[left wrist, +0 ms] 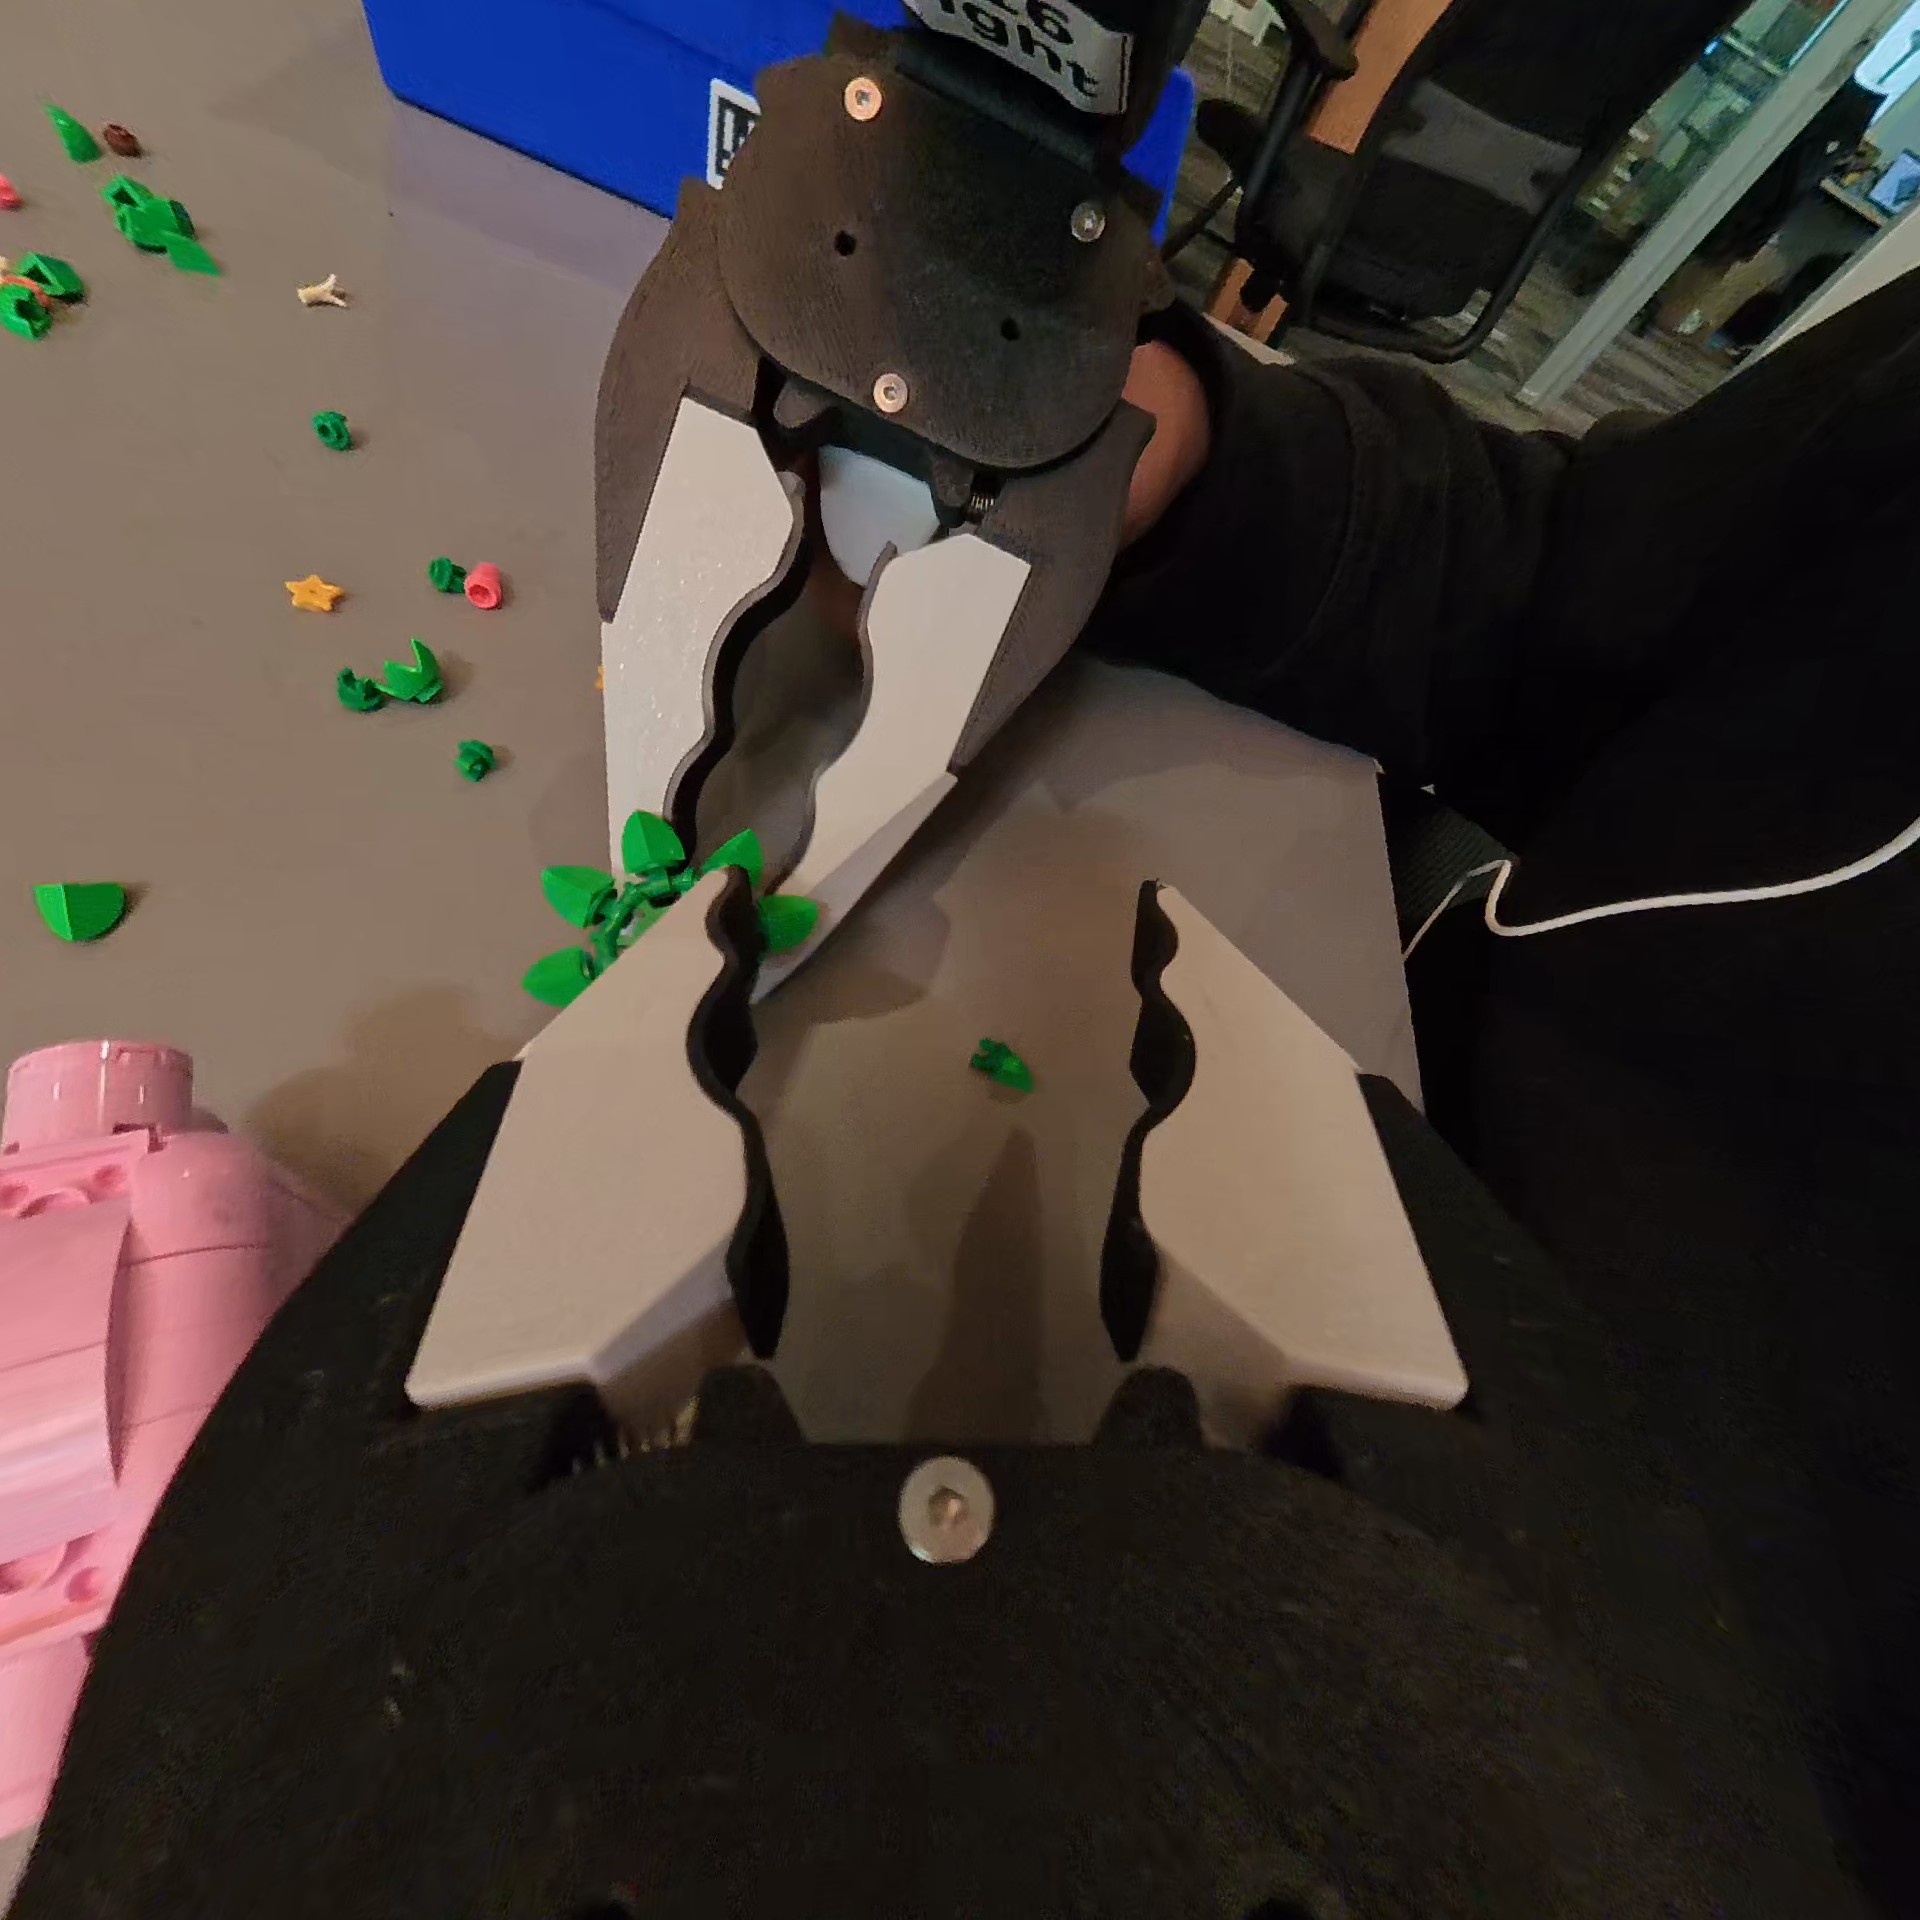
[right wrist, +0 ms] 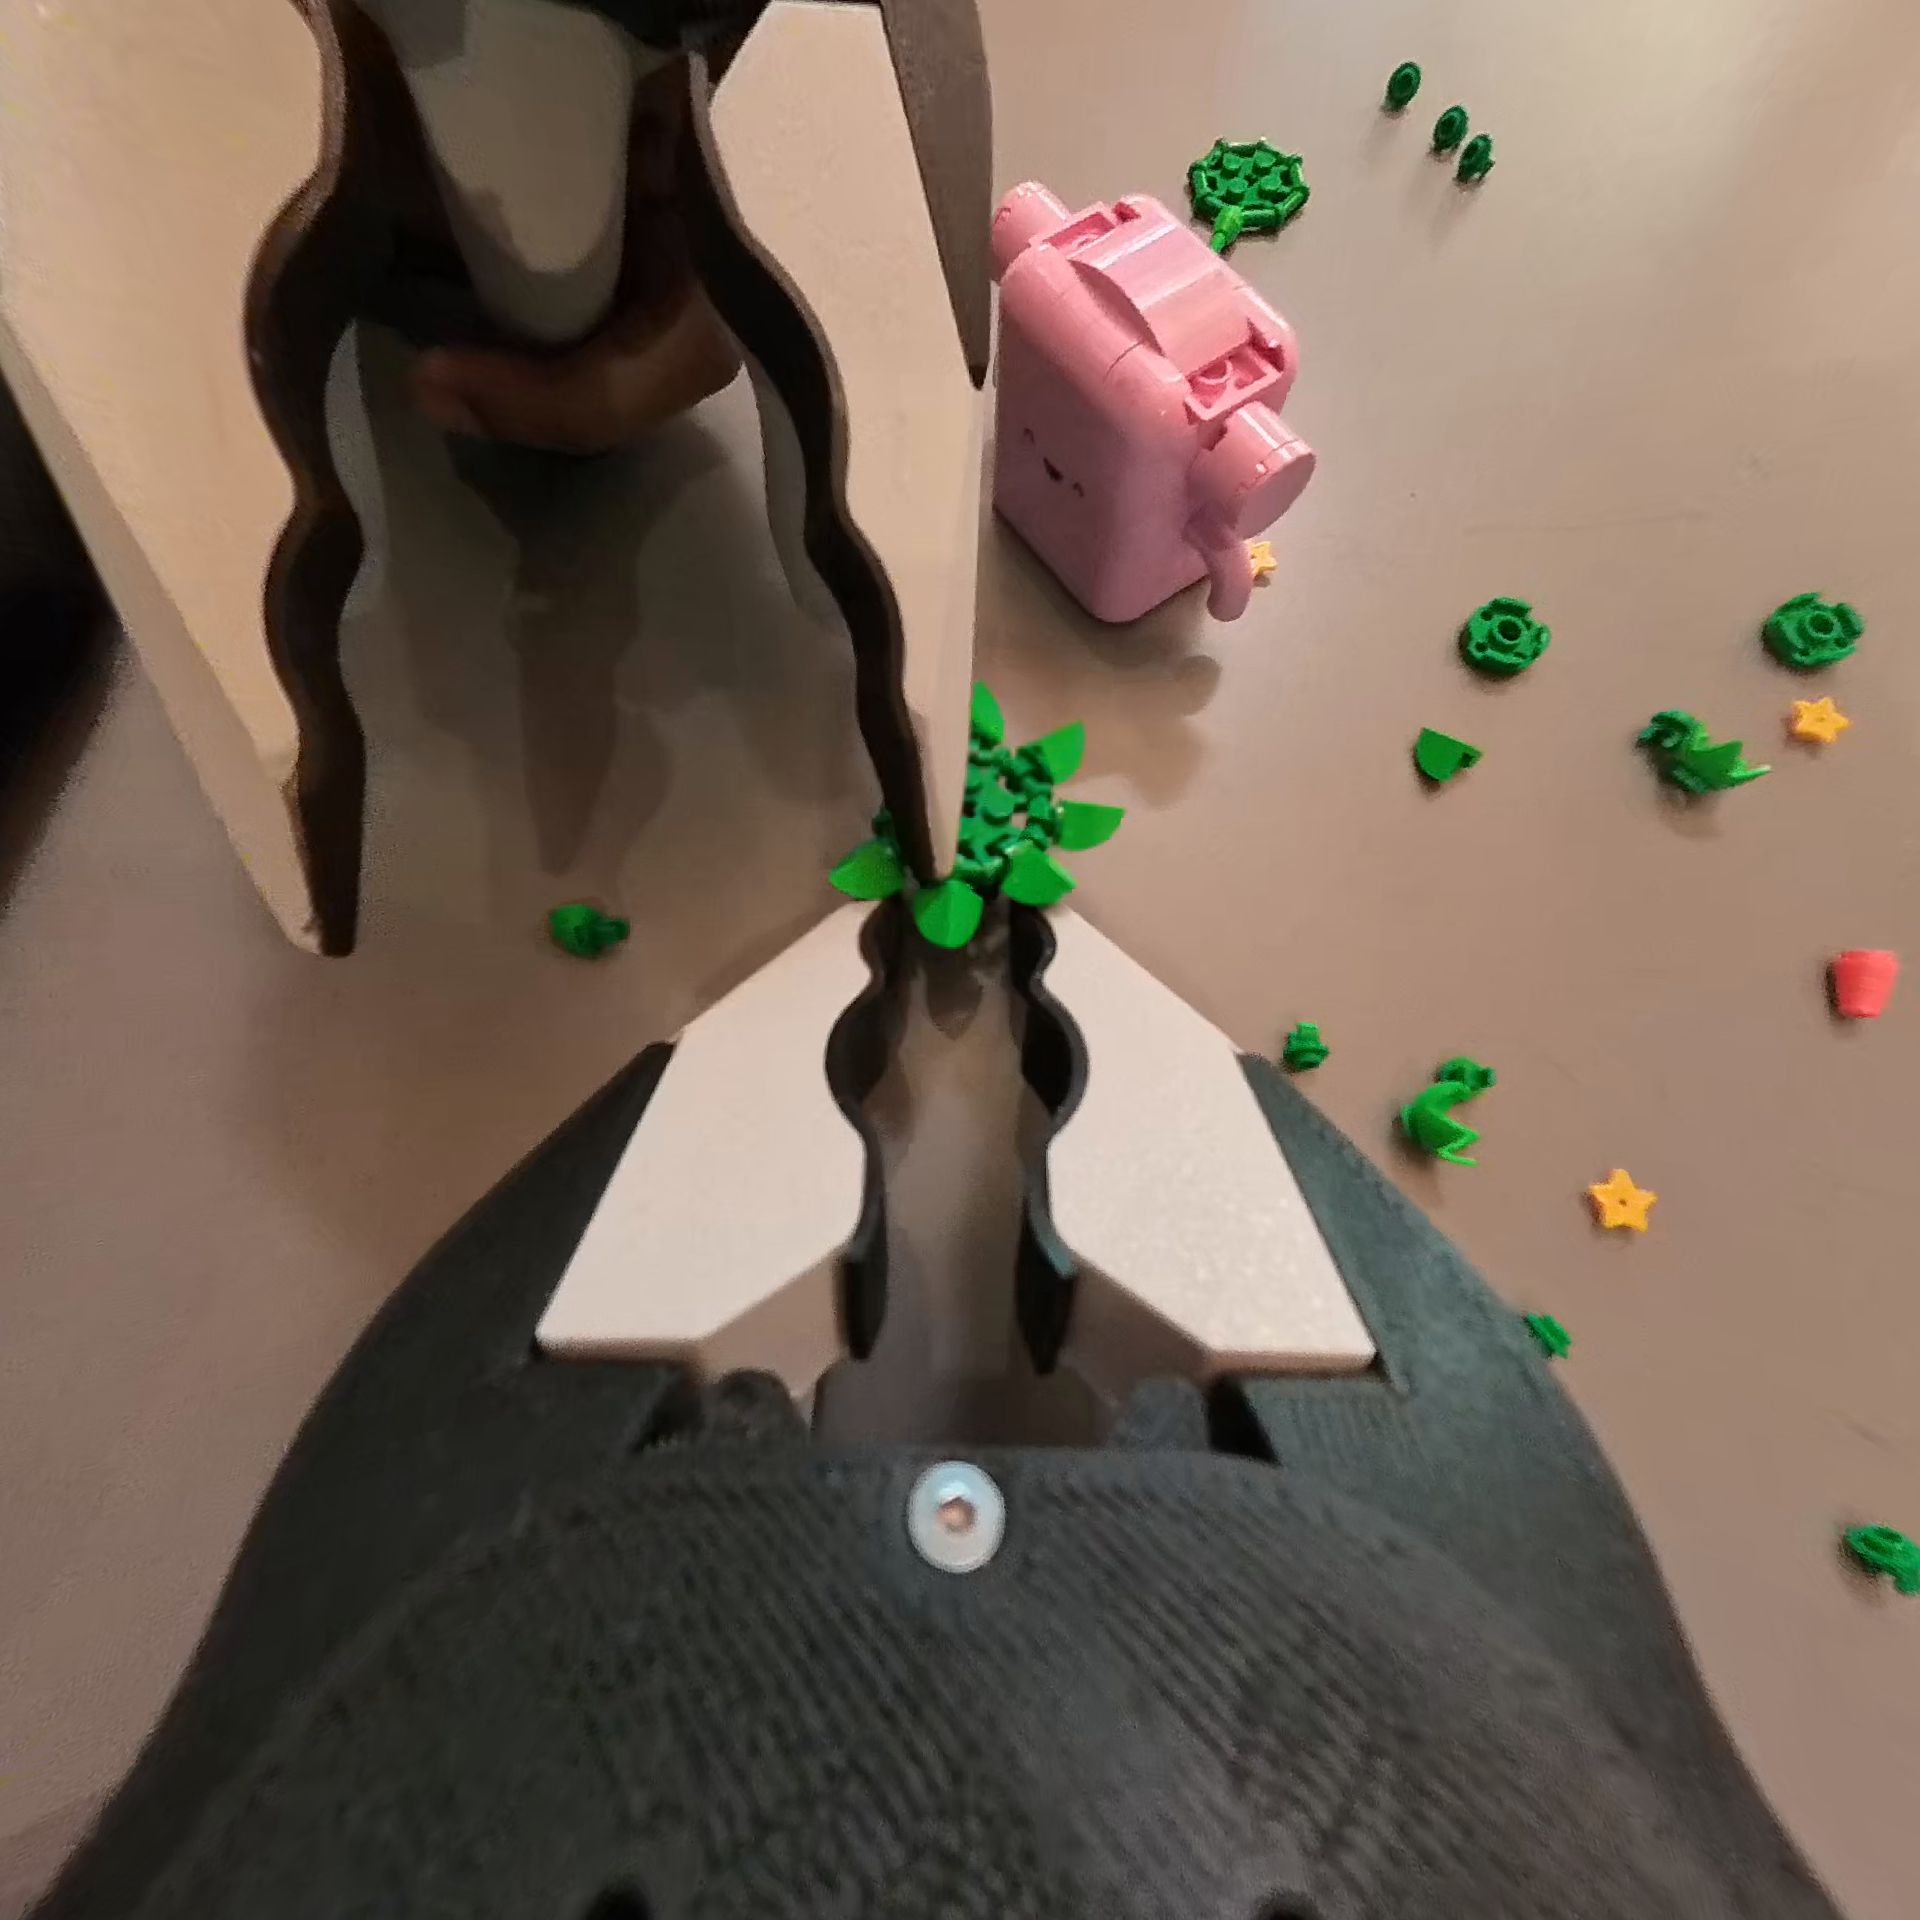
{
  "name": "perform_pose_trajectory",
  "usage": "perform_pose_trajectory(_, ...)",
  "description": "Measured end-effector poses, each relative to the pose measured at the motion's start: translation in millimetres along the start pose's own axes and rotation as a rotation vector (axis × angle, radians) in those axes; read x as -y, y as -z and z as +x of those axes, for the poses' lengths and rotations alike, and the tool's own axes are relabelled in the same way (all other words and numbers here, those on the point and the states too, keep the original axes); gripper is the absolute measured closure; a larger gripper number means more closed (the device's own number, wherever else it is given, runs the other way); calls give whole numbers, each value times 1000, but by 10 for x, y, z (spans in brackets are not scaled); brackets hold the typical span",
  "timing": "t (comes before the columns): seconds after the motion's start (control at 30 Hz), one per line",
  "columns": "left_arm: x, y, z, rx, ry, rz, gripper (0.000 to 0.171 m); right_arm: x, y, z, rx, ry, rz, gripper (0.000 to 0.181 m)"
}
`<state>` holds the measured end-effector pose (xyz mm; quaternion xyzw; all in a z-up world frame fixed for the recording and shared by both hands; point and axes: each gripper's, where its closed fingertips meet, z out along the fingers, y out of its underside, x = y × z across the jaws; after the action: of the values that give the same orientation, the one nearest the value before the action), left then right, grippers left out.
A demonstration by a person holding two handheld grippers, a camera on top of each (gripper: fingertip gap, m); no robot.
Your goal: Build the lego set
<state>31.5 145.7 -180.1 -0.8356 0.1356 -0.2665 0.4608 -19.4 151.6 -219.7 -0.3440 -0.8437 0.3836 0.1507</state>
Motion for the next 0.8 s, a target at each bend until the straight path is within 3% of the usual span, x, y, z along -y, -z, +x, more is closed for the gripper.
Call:
perform_pose_trajectory(0.7,-38,-33,21,-8,-8,-30,101,-205,229,84,-21,-46,-64,143)
perform_pose_trajectory(0.8,-85,-68,33,-13,-5,-66,98,-239,298,189,-84,-28,-84,155)
